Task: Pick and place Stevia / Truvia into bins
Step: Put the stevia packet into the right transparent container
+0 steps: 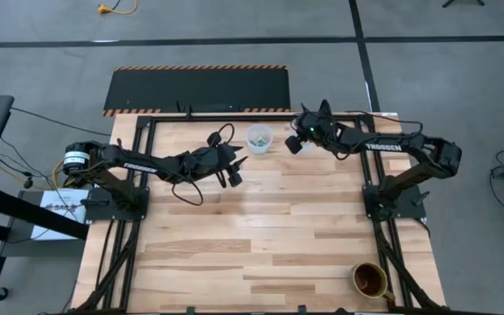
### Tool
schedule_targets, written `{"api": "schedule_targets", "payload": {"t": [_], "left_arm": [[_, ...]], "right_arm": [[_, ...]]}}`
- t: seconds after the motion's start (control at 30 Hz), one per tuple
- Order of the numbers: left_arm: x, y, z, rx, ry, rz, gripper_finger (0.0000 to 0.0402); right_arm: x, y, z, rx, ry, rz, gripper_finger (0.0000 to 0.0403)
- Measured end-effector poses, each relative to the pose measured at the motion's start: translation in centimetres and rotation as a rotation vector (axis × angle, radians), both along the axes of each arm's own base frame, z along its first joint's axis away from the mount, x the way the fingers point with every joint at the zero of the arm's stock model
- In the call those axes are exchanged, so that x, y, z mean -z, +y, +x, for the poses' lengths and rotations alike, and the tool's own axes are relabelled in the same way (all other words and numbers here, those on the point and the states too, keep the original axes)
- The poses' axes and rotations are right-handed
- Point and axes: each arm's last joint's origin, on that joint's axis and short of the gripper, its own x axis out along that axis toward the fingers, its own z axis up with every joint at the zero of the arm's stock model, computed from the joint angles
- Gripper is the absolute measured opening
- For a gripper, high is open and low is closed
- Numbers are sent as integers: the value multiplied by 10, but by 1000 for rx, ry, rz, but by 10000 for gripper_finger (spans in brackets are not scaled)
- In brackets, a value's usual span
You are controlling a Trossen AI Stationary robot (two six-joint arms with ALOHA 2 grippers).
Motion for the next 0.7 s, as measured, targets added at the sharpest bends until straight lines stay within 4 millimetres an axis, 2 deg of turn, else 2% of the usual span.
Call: {"api": "schedule_targets", "payload": {"t": [0.17,0.5,0.7], "left_arm": [[0,0,0,6,0,-2,162],[0,0,0,5,-4,-8,162],[0,0,0,7,-3,-9,162]], "right_arm": [[0,0,0,-3,3,4,24],[0,2,1,-10,3,5,11],[0,2,1,-10,4,5,28]]}}
